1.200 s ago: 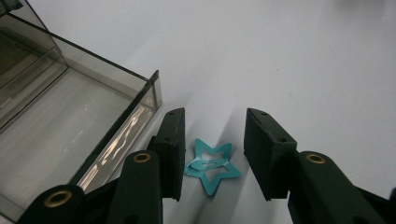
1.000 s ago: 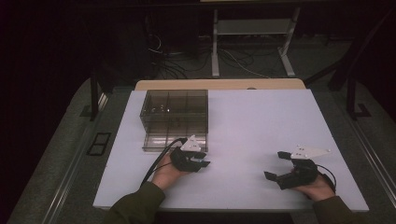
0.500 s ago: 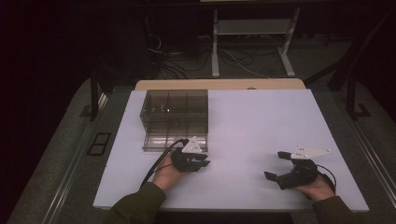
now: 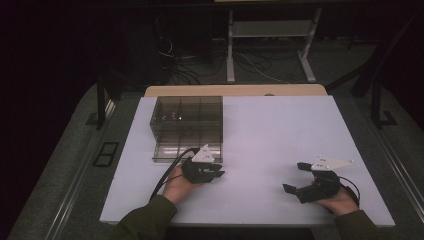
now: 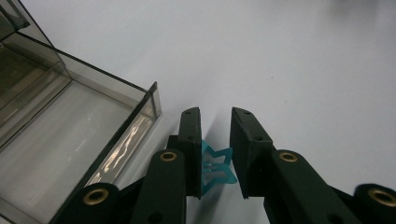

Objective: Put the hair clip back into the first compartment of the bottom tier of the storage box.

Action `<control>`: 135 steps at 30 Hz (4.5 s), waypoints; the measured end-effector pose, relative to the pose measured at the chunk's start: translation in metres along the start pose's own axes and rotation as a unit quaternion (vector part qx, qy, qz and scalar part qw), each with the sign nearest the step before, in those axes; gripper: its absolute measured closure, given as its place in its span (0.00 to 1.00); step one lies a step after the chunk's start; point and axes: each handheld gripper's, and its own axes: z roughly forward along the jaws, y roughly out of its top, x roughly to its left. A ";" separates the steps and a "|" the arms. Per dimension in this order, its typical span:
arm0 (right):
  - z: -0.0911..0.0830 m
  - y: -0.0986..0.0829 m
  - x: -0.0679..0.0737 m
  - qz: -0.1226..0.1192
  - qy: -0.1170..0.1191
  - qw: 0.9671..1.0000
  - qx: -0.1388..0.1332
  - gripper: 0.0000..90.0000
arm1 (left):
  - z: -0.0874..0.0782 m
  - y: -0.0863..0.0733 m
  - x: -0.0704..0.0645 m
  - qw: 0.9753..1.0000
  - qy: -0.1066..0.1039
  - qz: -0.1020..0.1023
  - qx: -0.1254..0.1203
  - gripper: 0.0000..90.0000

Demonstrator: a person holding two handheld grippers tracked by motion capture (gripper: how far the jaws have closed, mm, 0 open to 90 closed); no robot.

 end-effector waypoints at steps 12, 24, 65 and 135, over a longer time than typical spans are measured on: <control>0.001 -0.001 0.000 -0.003 -0.001 1.000 0.000 0.01 | -0.008 0.001 0.002 1.000 -0.013 -0.005 -0.010 0.82; 0.001 -0.001 0.001 -0.006 0.000 1.000 -0.001 0.01 | -0.015 0.003 0.002 0.999 -0.022 -0.015 -0.019 0.82; 0.002 -0.001 0.002 -0.014 0.004 1.000 0.003 0.01 | -0.052 -0.004 0.017 0.997 0.022 -0.043 -0.055 0.82; 0.002 -0.001 0.001 -0.009 0.008 1.000 0.004 0.01 | -0.110 -0.048 0.072 0.976 0.153 -0.133 -0.080 0.82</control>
